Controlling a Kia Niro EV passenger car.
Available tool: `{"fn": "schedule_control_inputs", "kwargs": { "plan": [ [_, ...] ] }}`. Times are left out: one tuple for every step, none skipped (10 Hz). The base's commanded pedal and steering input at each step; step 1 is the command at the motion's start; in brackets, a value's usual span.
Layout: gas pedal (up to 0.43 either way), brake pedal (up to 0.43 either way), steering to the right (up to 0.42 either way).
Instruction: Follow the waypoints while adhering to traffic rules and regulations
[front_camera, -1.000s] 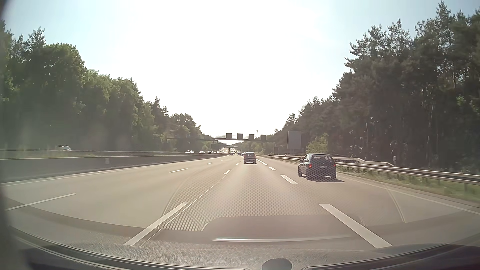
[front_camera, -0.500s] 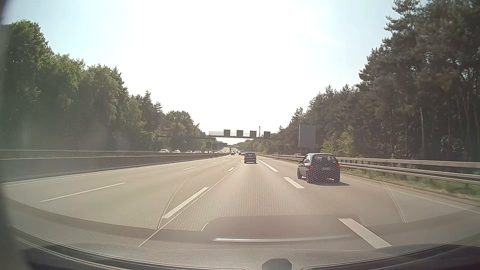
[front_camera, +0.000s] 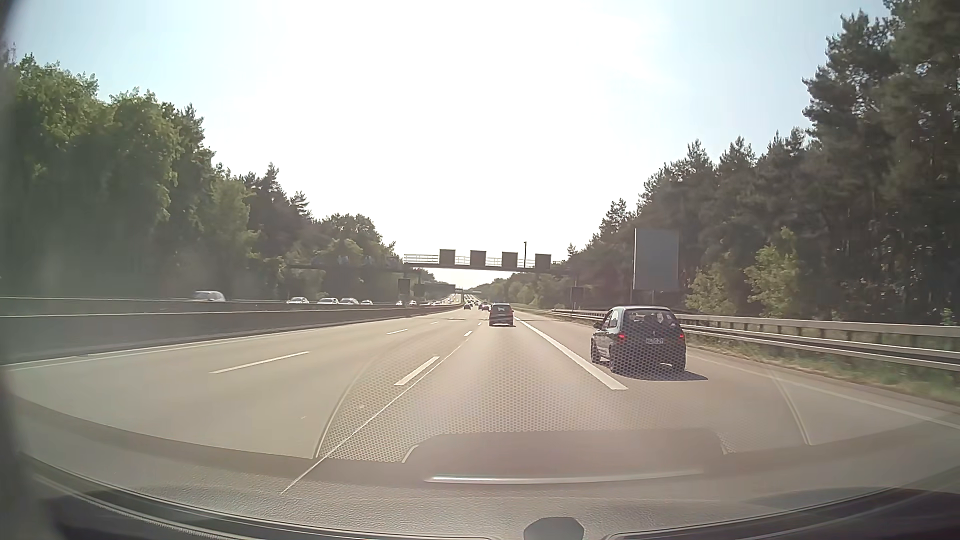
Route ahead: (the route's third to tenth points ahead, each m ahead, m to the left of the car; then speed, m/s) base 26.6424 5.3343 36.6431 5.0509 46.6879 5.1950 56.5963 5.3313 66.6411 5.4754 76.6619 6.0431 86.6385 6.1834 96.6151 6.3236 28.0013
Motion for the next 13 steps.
{"fn": "schedule_control_inputs", "kwargs": {
  "plan": [
    [0.0, 0.024, -0.001],
    [0.0, 0.03, 0.0],
    [0.0, 0.043, -0.001],
    [0.0, 0.049, -0.001],
    [0.0, 0.055, -0.001],
    [0.0, 0.067, 0.0],
    [0.0, 0.061, -0.001],
    [0.0, 0.055, -0.001],
    [0.0, 0.055, -0.001],
    [0.0, 0.055, -0.001],
    [0.0, 0.055, -0.001],
    [0.0, 0.049, -0.001],
    [0.0, 0.03, -0.002]
  ]
}}
